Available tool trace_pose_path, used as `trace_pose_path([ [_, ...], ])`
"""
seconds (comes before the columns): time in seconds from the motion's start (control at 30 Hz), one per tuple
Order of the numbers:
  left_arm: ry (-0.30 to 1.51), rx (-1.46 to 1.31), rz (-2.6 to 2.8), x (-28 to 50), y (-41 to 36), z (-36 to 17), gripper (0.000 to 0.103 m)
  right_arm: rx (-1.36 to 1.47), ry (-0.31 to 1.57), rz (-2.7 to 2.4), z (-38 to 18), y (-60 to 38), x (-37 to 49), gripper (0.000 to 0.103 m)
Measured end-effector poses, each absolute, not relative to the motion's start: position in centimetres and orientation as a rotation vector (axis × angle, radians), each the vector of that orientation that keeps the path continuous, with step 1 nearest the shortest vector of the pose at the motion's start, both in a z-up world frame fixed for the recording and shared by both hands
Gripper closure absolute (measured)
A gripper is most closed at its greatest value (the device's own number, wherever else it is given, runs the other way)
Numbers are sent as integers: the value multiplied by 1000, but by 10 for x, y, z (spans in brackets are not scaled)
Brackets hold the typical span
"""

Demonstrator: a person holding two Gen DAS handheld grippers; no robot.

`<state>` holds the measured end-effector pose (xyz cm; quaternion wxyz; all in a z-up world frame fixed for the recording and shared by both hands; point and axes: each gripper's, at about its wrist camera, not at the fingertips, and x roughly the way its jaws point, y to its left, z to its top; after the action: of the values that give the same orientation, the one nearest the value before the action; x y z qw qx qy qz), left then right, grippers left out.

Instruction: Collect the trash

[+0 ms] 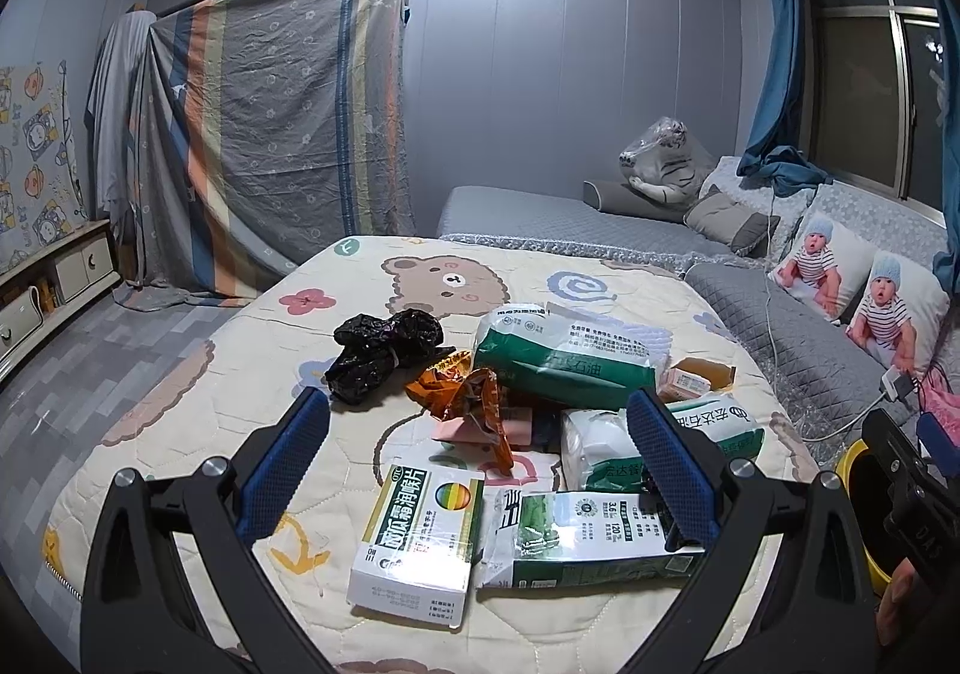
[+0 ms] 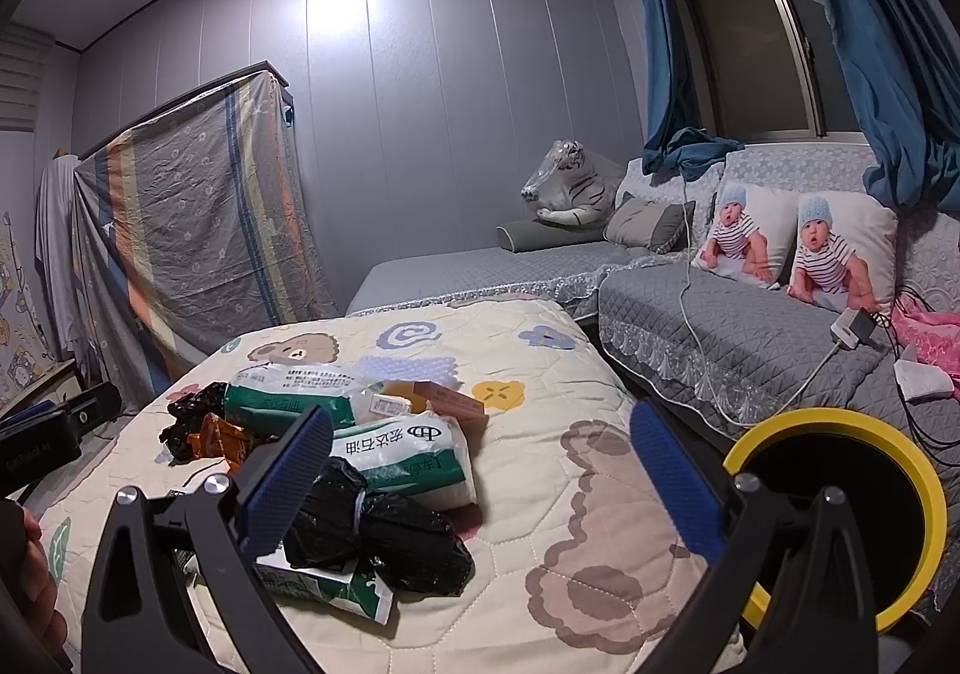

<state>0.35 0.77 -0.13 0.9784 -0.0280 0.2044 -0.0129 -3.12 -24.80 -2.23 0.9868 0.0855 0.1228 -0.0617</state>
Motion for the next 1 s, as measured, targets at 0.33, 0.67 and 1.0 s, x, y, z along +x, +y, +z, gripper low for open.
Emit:
trace_pose_path([
  [0.33, 422, -65, -26, 6, 9, -4, 8, 172, 248, -124, -23, -248, -31, 7],
  [0.67, 421, -70, -33, 7, 10, -5, 8, 171, 250, -124, -24, -248, -30, 7],
  [1.0, 424, -77, -34, 7, 12, -6, 8, 172, 253, -123, -24, -248, -30, 7],
])
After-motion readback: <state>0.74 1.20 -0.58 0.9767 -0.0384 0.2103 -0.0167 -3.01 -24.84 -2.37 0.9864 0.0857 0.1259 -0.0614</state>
